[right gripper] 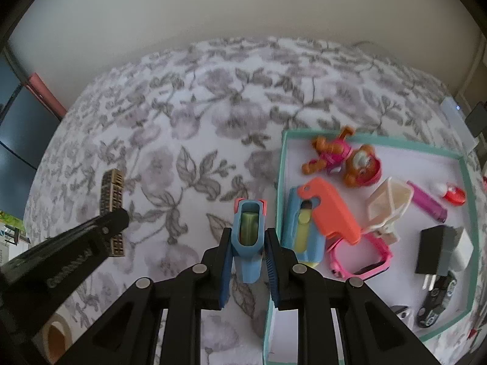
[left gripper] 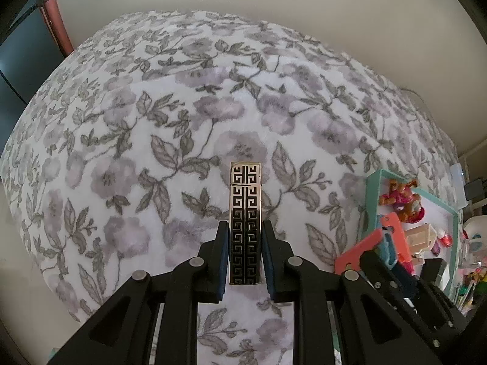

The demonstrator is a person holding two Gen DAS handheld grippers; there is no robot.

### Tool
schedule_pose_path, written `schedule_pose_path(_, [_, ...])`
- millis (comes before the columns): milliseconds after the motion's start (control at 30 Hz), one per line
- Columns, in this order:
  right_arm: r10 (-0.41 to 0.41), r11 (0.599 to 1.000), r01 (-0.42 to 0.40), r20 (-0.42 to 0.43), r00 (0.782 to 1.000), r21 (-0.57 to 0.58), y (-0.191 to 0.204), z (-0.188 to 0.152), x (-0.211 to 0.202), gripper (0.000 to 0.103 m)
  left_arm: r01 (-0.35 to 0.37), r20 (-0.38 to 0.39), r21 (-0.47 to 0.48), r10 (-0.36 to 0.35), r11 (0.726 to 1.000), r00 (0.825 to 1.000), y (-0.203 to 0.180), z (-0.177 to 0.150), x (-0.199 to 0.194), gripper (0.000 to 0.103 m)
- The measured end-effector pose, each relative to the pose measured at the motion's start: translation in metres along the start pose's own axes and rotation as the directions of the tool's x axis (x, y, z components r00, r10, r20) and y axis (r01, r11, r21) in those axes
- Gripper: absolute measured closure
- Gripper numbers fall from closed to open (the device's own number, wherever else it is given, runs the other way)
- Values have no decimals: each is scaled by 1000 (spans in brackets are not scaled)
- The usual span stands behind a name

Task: Organize rigid objects
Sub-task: 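Carry the toy block and metal bar into the tray and open both tools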

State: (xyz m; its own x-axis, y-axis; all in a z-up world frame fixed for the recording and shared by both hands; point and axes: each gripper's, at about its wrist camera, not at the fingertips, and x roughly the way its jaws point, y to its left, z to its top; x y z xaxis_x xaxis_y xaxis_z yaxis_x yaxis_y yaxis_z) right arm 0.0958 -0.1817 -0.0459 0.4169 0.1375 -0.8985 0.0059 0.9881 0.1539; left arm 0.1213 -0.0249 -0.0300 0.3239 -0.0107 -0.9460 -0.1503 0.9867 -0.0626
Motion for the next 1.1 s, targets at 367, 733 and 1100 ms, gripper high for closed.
schedule_pose_path(367, [-21, 999, 16, 119, 993, 42, -19, 6, -56, 81, 33, 88, 52, -37, 998, 995, -23, -3, -32, 82])
schedule_pose_path(733, [-155, 982, 138, 122, 980, 132, -77, -12, -87, 81, 93, 82, 197, -111, 976, 990, -83, -37, -44, 82])
schedule_pose_path(1100, [-203, 960, 183, 74, 976, 213, -126, -30, -88, 81, 108, 25, 323, -123, 940, 992, -132, -70, -34, 82])
